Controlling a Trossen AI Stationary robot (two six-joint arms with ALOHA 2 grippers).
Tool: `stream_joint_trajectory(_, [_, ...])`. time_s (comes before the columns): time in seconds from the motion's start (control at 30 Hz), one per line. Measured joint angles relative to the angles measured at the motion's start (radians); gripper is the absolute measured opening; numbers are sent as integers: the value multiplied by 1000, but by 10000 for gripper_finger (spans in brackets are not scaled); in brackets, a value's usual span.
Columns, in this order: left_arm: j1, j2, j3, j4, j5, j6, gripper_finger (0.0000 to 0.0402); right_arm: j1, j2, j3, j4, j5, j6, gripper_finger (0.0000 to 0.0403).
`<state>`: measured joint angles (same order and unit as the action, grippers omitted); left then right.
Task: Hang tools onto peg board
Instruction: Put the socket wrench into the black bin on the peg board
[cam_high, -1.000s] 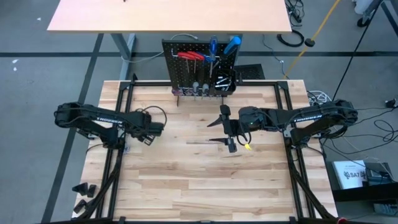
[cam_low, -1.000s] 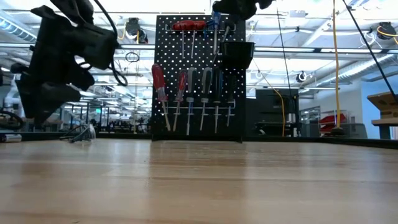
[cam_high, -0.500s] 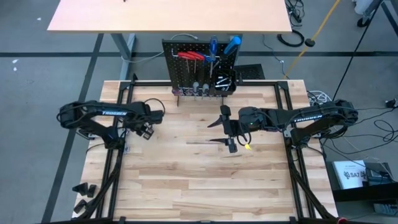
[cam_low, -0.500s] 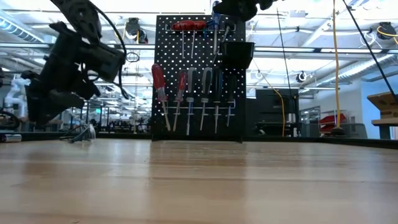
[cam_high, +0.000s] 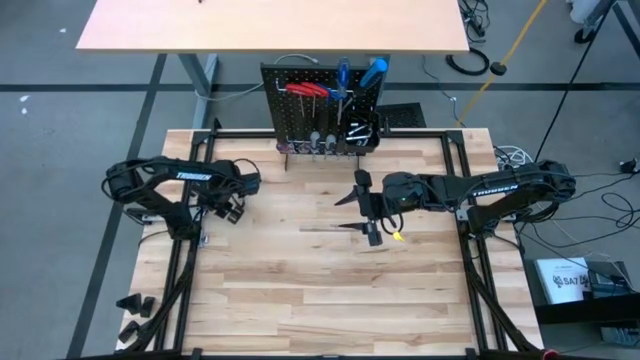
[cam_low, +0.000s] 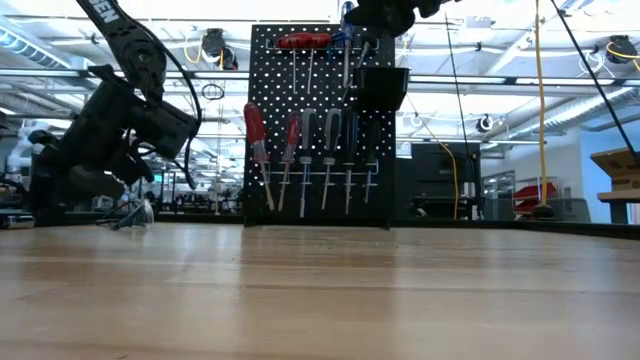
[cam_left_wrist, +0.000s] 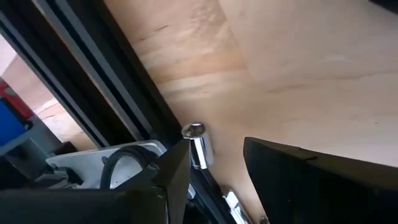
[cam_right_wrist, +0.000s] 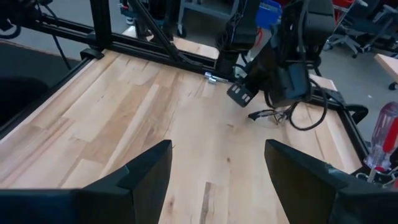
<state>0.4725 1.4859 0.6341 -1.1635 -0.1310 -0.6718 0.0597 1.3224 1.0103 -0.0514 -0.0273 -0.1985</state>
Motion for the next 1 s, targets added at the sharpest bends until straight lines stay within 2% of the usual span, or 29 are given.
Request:
stream_joint_trajectory(0.17, [71,0,-20,24,2,36,156,0,0,0,-35,0,3,249])
stream_joint_trajectory(0.4, [144,-4,-67,74,76,78,156,0,0,0,-57,0,30,249])
stream_joint_trajectory(0.8, [91,-1,-45,70,183,121,156,-1,0,0,-33,0,30,249])
stream_joint_trajectory(1.0, [70,-23,18,78,233,138,157,-1,0,0,-32,0,30,249])
